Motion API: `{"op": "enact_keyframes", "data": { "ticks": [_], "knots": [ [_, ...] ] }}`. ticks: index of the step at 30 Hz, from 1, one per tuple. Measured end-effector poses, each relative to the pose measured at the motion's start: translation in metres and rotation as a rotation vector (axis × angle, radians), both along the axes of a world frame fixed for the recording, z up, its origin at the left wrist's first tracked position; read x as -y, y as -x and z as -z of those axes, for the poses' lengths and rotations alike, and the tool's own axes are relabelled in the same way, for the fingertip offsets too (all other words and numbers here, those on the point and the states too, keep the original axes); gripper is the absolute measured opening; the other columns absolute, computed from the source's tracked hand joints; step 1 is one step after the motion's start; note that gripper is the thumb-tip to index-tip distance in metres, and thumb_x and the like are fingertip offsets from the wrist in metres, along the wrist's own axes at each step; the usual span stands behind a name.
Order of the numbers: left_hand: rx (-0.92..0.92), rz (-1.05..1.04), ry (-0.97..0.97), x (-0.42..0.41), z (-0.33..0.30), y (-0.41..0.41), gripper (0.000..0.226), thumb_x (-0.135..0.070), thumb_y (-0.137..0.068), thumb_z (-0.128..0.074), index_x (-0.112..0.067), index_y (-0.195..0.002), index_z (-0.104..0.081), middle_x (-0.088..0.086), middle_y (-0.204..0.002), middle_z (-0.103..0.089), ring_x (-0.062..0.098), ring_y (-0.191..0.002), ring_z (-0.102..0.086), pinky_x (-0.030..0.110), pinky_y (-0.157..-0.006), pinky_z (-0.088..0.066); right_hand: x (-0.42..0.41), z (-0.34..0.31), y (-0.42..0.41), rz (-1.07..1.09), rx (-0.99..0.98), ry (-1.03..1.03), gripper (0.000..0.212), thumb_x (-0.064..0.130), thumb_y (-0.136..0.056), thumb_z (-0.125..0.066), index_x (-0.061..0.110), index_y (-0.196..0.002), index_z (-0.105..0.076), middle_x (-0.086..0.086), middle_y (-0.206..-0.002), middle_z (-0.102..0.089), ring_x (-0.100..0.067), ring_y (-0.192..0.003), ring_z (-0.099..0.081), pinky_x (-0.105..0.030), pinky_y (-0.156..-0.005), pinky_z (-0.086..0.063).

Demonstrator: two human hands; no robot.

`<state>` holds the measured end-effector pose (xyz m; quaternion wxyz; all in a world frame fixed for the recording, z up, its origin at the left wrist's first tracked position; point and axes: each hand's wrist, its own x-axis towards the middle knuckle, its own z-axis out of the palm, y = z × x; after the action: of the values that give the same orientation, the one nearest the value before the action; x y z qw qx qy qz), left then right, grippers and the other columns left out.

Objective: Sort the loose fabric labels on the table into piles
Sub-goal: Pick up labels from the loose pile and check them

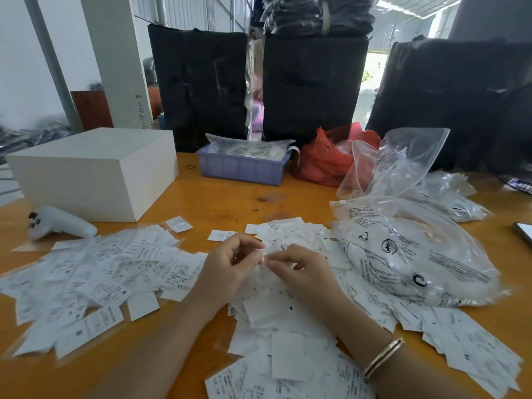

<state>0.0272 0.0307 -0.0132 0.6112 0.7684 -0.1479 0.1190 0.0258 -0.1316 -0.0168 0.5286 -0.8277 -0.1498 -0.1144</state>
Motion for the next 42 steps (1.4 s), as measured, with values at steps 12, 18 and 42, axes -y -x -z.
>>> {"op": "enact_keyframes", "data": {
  "ticks": [12, 18, 42],
  "knots": [
    [-0.141, -0.008, 0.250, -0.002, -0.003, -0.002, 0.003, -0.017, -0.087, -0.064, -0.014, -0.086, -0.064, -0.006, -0.087, -0.075, 0.003, -0.081, -0.068, 0.007, -0.065, -0.047, 0.006, -0.001, -0.002, 0.083, -0.089, -0.360, 0.025, 0.002, -0.087, -0.062, 0.027, -0.089, -0.064, 0.004, -0.094, -0.067, -0.003, -0.076, -0.068, -0.017, -0.070, -0.052],
    [-0.015, -0.096, 0.090, -0.003, -0.004, -0.002, 0.009, -0.018, -0.080, -0.072, -0.021, -0.081, -0.064, -0.014, -0.077, -0.072, -0.002, -0.072, -0.065, 0.005, -0.061, -0.045, 0.009, -0.001, -0.006, 0.085, -0.090, -0.485, 0.051, -0.001, -0.085, -0.063, 0.033, -0.119, -0.047, 0.003, -0.086, -0.064, -0.009, -0.070, -0.065, -0.019, -0.062, -0.051],
    [0.303, -0.102, -0.302, -0.009, 0.005, -0.006, 0.014, -0.019, -0.079, -0.074, -0.028, -0.085, -0.065, -0.013, -0.076, -0.067, 0.000, -0.079, -0.061, 0.005, -0.069, -0.044, 0.003, 0.001, 0.001, 0.159, 0.374, -0.097, 0.041, -0.005, -0.086, -0.058, 0.036, -0.091, -0.060, 0.024, -0.086, -0.064, -0.003, -0.080, -0.058, -0.011, -0.064, -0.044]
  ]
}}
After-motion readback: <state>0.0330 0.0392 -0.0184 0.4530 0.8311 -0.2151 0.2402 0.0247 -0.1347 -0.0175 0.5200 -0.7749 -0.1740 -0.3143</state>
